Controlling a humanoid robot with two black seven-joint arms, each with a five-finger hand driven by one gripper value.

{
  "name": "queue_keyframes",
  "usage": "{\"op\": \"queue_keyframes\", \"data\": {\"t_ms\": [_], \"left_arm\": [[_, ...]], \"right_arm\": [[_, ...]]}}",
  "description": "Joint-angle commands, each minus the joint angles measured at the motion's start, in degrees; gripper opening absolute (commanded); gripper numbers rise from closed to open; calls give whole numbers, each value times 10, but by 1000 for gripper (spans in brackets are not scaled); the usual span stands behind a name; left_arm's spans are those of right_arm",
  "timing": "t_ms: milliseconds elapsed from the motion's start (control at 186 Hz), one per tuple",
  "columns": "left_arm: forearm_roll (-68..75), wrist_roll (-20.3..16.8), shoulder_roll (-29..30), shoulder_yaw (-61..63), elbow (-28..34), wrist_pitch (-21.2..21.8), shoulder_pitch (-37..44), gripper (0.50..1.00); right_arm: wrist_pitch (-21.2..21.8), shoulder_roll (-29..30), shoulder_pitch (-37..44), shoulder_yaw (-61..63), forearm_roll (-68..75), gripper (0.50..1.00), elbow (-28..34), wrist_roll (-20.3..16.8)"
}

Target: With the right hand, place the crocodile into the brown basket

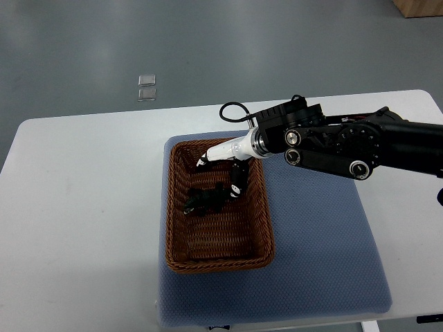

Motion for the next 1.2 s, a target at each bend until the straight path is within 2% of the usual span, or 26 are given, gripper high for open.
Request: {"op": "queue_keyframes", "data": {"t_ms": [0, 231, 365, 456, 601, 687, 810, 971, 1068, 1197], "left_arm": [[0, 0, 0, 0, 0, 1, 0, 1000], [0, 0, 0, 0, 0, 0, 1, 1000], [0, 0, 0, 0, 0, 0, 1, 1000], [0, 0, 0, 0, 0, 0, 1, 1000], [0, 0, 0, 1, -1, 1, 1, 1000], [0, 0, 0, 1, -1, 1, 1, 1000], [0, 0, 0, 1, -1, 1, 1, 1000], [0, 0, 0, 1, -1, 1, 1, 1000], [0, 0, 0, 1, -1, 1, 1, 1000], [0, 0, 0, 2, 0, 2, 1, 1000]], "right_arm": [[1, -13, 4, 12, 5, 913, -1, 1], [13, -64, -16, 152, 38, 913, -4, 3], [-20, -86, -83, 258, 92, 913, -26, 7], [-49, -80, -138, 362, 112, 911, -49, 32], [-70, -61, -221, 516, 176, 911, -76, 79], [-88, -29, -264, 590, 242, 911, -99, 101], [-108, 3, -293, 649, 342, 913, -145, 138], [-103, 8, -319, 663, 498, 913, -181, 192], [-101, 8, -340, 663, 565, 919, -181, 200], [-100, 10, -359, 663, 584, 926, -181, 200]]}}
